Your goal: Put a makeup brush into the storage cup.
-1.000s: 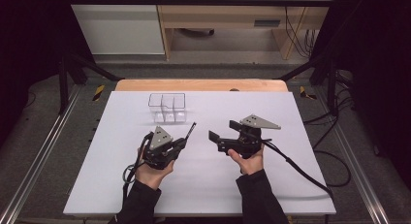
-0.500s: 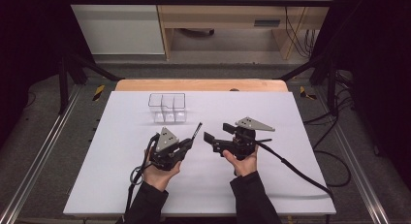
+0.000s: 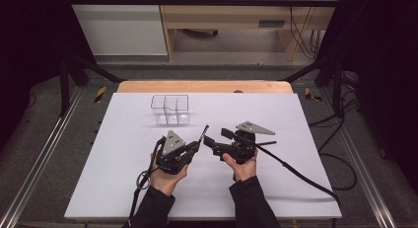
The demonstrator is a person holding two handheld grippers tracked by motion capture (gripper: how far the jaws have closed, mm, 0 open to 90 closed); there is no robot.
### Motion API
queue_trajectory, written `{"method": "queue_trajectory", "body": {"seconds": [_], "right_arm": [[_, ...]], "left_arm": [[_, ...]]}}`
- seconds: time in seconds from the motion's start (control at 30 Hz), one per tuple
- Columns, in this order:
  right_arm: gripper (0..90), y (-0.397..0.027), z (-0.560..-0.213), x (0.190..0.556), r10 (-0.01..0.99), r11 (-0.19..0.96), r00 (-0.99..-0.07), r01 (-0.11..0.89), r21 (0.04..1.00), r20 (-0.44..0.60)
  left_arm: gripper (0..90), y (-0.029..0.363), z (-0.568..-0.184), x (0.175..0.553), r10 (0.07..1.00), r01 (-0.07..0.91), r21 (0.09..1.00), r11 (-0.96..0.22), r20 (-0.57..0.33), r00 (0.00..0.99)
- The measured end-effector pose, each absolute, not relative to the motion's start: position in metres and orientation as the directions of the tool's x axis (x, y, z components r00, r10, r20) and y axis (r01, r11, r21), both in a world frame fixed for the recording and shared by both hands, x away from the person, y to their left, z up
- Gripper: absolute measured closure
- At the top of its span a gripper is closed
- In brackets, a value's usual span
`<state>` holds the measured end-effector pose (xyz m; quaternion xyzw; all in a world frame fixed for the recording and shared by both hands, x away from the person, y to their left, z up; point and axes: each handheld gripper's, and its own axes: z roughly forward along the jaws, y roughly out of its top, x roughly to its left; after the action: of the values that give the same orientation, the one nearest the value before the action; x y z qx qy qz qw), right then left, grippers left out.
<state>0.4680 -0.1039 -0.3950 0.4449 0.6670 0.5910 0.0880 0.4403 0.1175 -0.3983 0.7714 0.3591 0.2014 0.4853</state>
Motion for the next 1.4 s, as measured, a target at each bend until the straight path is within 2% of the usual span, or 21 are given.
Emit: {"method": "queue_trajectory", "body": {"seconds": [0.47,1.4], "right_arm": [[30.1,-0.099,-0.401,0.471,0.680,-0.129,-0.572,0.523,0.843,0.459],[59.9,-0.092,-0.407,0.471,0.651,-0.221,-0.509,0.583,0.782,0.564]], "left_arm": [[83.5,0.109,-0.401,0.438,0.753,0.361,0.896,-0.258,-0.047,0.657],[83.4,0.102,-0.405,0.435,0.754,0.369,0.897,-0.244,-0.064,0.653]]}}
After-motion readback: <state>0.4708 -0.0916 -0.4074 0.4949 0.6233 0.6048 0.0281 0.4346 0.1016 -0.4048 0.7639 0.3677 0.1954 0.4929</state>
